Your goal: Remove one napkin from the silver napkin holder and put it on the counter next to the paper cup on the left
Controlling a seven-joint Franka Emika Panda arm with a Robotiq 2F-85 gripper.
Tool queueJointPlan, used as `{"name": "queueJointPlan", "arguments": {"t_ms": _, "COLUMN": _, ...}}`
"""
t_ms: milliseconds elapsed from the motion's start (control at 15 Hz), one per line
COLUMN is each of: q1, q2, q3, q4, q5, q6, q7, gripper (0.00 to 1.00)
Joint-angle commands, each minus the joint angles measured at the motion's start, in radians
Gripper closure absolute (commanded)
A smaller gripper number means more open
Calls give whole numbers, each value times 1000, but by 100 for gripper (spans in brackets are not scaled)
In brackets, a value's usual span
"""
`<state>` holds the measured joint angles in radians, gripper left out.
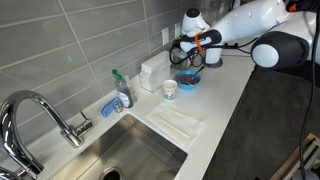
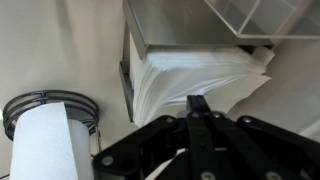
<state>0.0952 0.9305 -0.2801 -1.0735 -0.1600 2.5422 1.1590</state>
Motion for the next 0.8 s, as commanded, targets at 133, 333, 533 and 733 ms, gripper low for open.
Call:
{"name": "queueJointPlan", "arguments": {"t_ms": 133, "q1": 3, "q2": -64, "q3": 2, "q4": -48, "q5": 0, "q6": -48, "q7": -31, "gripper": 100}}
{"name": "queueJointPlan", "arguments": {"t_ms": 333, "q1": 3, "q2": -79, "q3": 2, "q4": -55, "q5": -5, "q6": -78, "q7": -50, "gripper": 100}}
{"name": "queueJointPlan", "arguments": {"t_ms": 533, "q1": 2, "q2": -91, "q3": 2, "q4": -61, "q5": -9, "q6": -105, "q7": -64, "gripper": 100}}
{"name": "queueJointPlan", "arguments": {"t_ms": 733, "q1": 2, "q2": -92, "q3": 3, "q4": -62, "q5": -11, "q6": -115, "q7": -73, "gripper": 100}}
